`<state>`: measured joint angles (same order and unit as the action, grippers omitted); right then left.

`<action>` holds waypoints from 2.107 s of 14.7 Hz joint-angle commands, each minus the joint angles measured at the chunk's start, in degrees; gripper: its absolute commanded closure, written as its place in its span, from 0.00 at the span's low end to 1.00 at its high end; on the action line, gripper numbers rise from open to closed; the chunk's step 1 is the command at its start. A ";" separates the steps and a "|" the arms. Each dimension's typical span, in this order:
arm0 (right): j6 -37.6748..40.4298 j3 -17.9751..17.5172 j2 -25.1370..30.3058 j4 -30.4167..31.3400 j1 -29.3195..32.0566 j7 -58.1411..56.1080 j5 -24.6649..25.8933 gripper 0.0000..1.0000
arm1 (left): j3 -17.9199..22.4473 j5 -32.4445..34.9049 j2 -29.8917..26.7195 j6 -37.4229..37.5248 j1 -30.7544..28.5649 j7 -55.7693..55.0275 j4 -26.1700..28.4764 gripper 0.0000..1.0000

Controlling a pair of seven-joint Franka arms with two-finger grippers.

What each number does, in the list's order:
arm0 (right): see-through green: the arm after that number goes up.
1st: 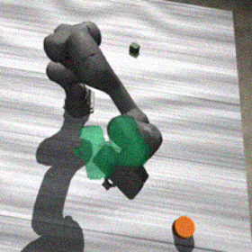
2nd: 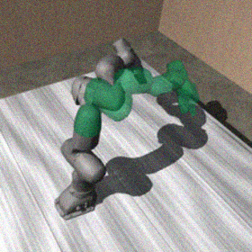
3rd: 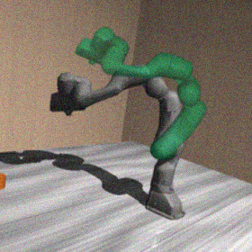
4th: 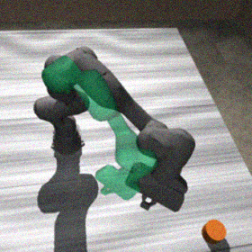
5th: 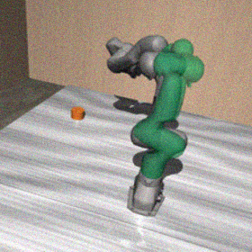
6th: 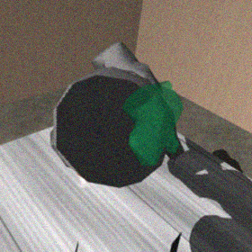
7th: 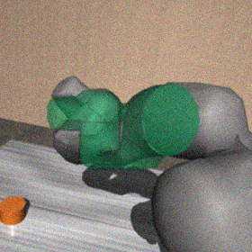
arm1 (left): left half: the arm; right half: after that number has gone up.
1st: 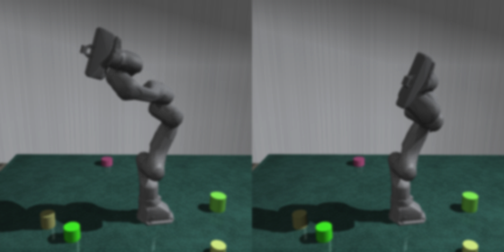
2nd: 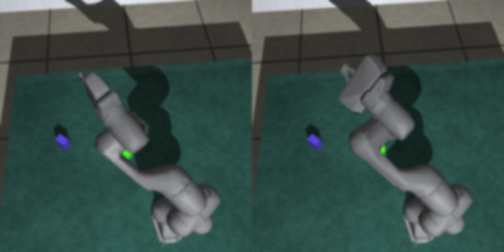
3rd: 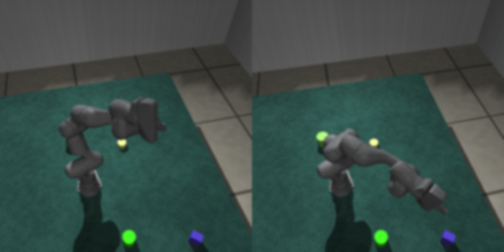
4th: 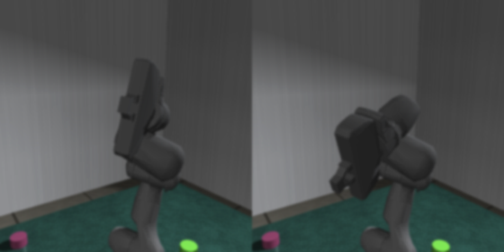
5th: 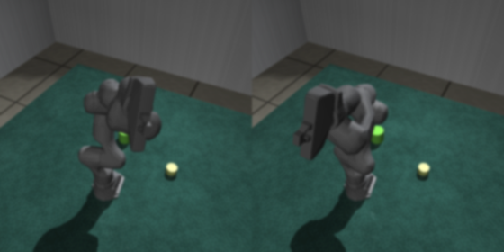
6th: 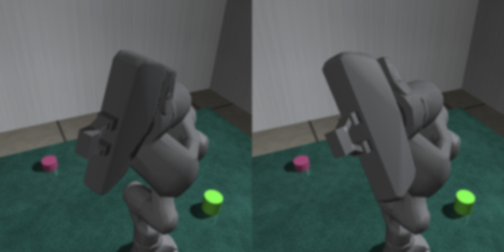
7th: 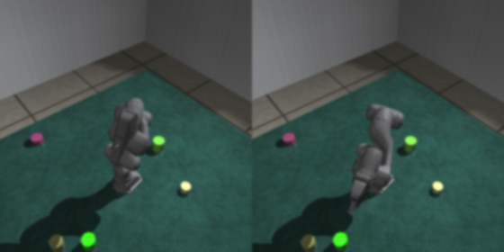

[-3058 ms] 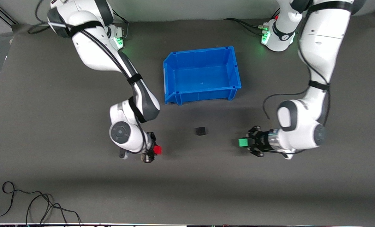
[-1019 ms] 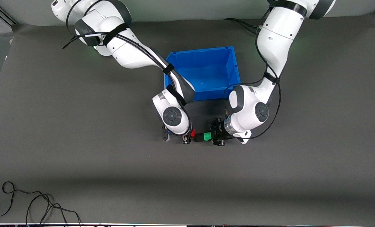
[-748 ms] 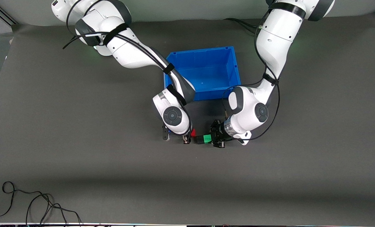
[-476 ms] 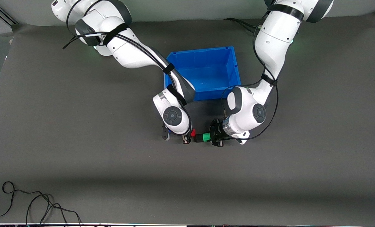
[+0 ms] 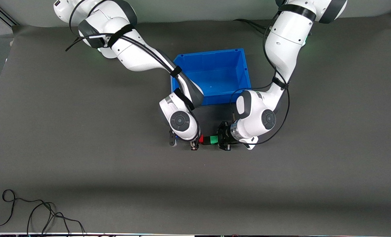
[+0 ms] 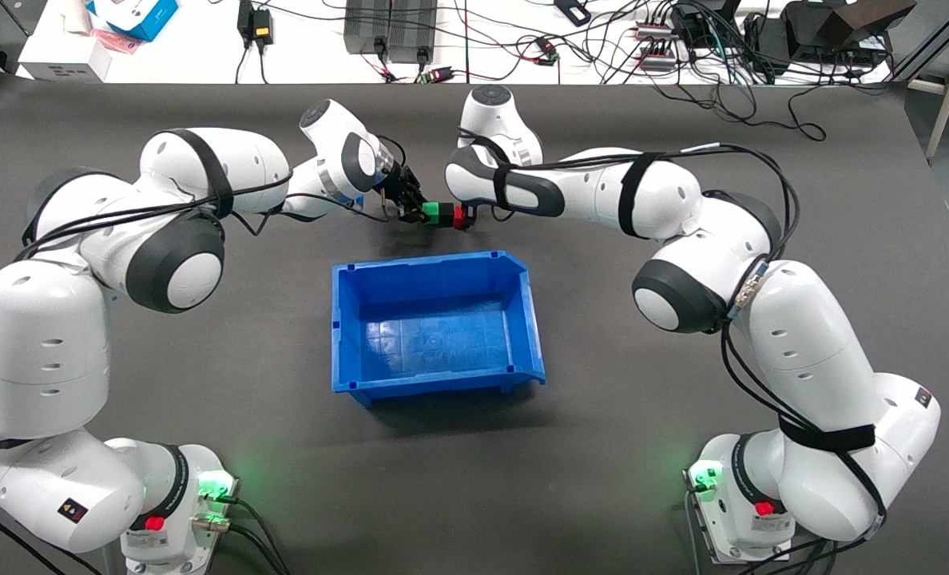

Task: Attach green and red cubes to black cube
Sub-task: 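Press the red and green cubes against the black cube's sides, then open both grippers and lift them away from the joined cubes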

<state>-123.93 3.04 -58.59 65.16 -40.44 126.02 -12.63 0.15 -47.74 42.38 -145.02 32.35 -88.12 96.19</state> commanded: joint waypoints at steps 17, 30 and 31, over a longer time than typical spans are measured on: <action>3.43 9.34 15.85 5.31 1.85 -17.10 0.15 0.00 | 3.63 26.54 -15.02 31.17 -26.26 29.19 -0.57 0.00; 4.31 12.79 37.81 22.17 8.34 -43.30 0.50 0.00 | 3.63 41.32 -30.76 53.43 -32.70 85.28 -8.57 0.00; 5.36 10.95 42.11 25.86 10.88 -48.62 0.50 0.00 | 3.63 42.11 -31.91 53.96 -31.91 86.09 -8.57 0.00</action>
<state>-119.93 16.41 -26.77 81.65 -33.27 84.86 -12.55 3.62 -8.10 13.02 -92.64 -1.37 -7.50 87.73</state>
